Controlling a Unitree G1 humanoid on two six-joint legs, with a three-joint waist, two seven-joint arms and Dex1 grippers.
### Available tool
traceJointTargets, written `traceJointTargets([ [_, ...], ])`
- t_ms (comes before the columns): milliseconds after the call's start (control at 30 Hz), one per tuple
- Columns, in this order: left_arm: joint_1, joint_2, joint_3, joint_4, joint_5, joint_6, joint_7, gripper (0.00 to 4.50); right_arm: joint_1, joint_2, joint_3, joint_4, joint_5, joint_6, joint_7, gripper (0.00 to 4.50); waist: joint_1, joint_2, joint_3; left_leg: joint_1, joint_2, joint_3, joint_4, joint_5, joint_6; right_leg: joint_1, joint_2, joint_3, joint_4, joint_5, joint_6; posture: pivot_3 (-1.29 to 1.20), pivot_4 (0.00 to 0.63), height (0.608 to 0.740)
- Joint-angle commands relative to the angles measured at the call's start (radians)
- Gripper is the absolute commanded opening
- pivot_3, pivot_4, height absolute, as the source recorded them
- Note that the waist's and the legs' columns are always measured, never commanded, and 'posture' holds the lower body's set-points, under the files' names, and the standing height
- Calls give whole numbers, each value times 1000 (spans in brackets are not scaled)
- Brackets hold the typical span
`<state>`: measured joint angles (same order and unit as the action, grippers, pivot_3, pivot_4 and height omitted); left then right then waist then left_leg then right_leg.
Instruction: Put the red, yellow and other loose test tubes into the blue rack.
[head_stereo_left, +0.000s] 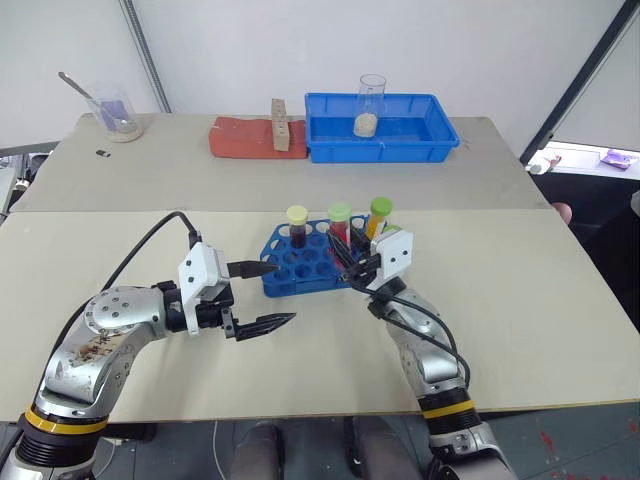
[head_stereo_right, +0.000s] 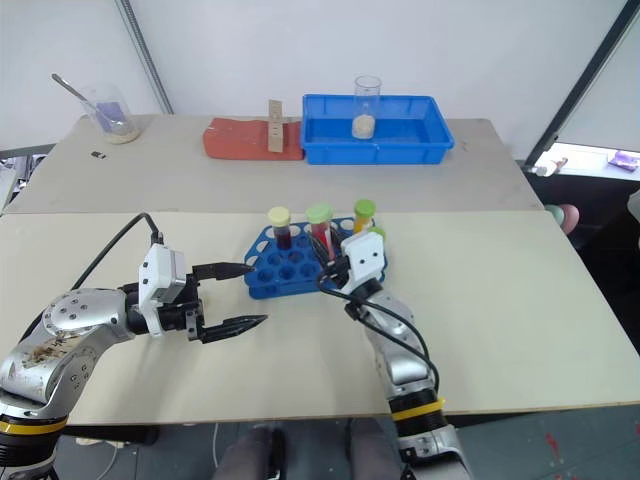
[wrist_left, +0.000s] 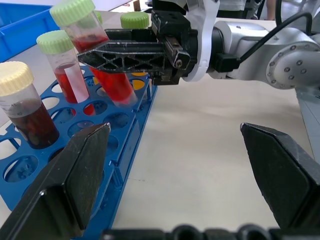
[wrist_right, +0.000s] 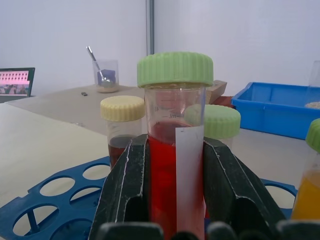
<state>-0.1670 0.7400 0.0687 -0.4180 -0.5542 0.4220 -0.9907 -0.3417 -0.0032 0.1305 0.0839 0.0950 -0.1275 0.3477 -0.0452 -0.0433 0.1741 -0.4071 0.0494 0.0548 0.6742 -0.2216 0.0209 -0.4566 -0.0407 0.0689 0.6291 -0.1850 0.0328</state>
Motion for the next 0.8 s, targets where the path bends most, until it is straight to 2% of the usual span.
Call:
traceJointTargets([
  [33, -11, -12, 28, -22, -31, 11, 22, 4500, -2, 10, -8, 0, -5, -49, -21, 1015, 0, 0, 0, 0, 0, 0, 0, 0, 0, 0, 0, 0, 0, 0, 0, 0, 150, 740],
  [233, -32, -46, 54, -30, -82, 66, 88, 4500, 39, 20, -16, -21, 35, -67, -3, 1015, 1, 0, 0, 0, 0, 0, 0, 0, 0, 0, 0, 0, 0, 0, 0, 0, 150, 740],
  [300, -36, -47, 57, -31, -88, 75, 97, 4500, 51, 21, -19, -32, 48, -64, 6, 2056, 0, 0, 0, 0, 0, 0, 0, 0, 0, 0, 0, 0, 0, 0, 0, 0, 150, 740],
  [533, -48, -25, 78, -43, -97, 99, 130, 4500, 104, -32, -10, -112, 53, 11, 30, 4400, 0, 0, 0, 0, 0, 0, 0, 0, 0, 0, 0, 0, 0, 0, 0, 0, 150, 740],
  [633, -42, 38, 108, -45, -86, 132, 124, 4500, 153, -109, -6, -215, 66, 95, 76, 4400, 1, 0, 0, 0, 0, 0, 0, 0, 0, 0, 0, 0, 0, 0, 0, 0, 150, 740],
  [800, -5, 256, 130, -22, -11, 204, 66, 4500, 204, -305, 2, -397, 96, 262, 208, 4400, 0, 0, 0, 1, 0, 0, -1, 0, 0, 0, 0, 0, 0, -5, -6, 0, 150, 740],
])
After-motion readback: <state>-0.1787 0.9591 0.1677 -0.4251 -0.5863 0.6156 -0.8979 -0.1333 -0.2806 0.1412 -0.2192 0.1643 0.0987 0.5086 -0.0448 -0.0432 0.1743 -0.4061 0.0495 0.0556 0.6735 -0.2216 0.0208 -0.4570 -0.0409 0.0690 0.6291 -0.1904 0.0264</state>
